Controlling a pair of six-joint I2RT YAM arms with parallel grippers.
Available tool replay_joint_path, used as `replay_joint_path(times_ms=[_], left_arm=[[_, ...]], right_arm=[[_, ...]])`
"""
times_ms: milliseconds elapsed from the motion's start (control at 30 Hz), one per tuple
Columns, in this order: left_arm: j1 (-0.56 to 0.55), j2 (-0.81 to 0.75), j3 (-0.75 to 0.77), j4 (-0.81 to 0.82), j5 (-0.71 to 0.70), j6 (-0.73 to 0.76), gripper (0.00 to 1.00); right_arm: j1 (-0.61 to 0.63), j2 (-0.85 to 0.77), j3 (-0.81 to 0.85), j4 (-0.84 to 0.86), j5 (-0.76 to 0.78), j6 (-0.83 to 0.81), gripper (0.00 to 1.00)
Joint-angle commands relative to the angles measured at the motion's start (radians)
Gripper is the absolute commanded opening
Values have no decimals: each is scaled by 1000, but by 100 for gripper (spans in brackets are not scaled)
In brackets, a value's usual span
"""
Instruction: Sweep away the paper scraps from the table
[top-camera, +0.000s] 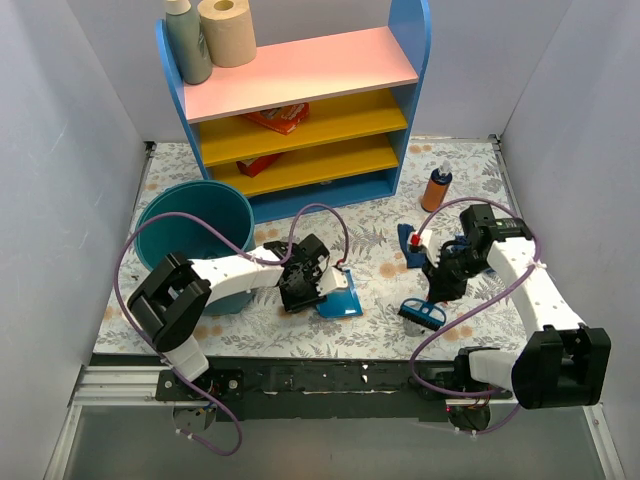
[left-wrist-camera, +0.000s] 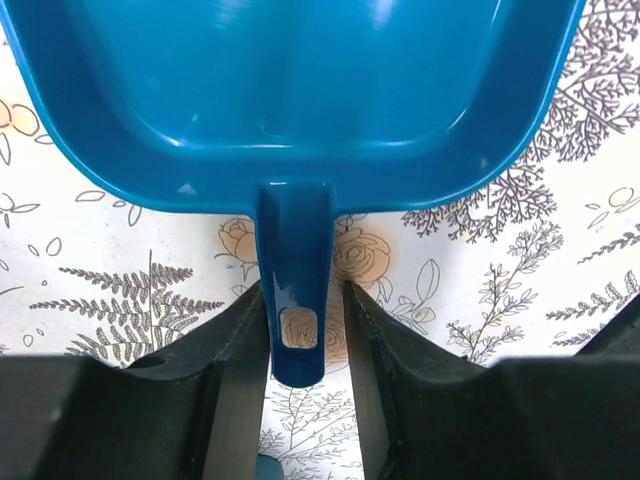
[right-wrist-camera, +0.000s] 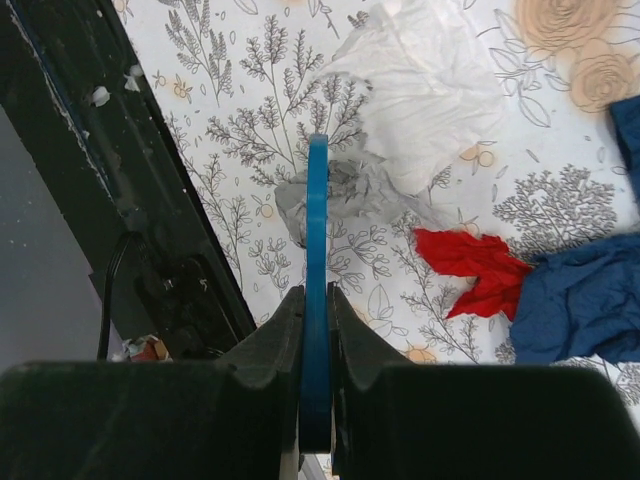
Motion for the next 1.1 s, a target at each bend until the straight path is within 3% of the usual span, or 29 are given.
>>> replay_joint_path(times_ms=[0,67,133,333,567,800,1067], left_arm=[[5,-71,-43,18,23,3,31],[7,-83,-54,13,24,3,27],[8,-91,-57,-1,27,1,17],[8,-103,-25,-59,46,10,0],[10,-86,37,-120,27,35,0],[8,-40,133,-208,0,14,0],[8,-14,166,-252,-20,18,0]], right_arm=[[49,27,-27,94,-12,31,1],[91,50,-21,149,-9,80,1],[126,73,4,236,-20,165,1],[138,171,128,385,-69,349,1],[137,174,294,241,-29,337,1],[135,22,193,255,366,463,1],[135,-57,94,266,648,467,1]])
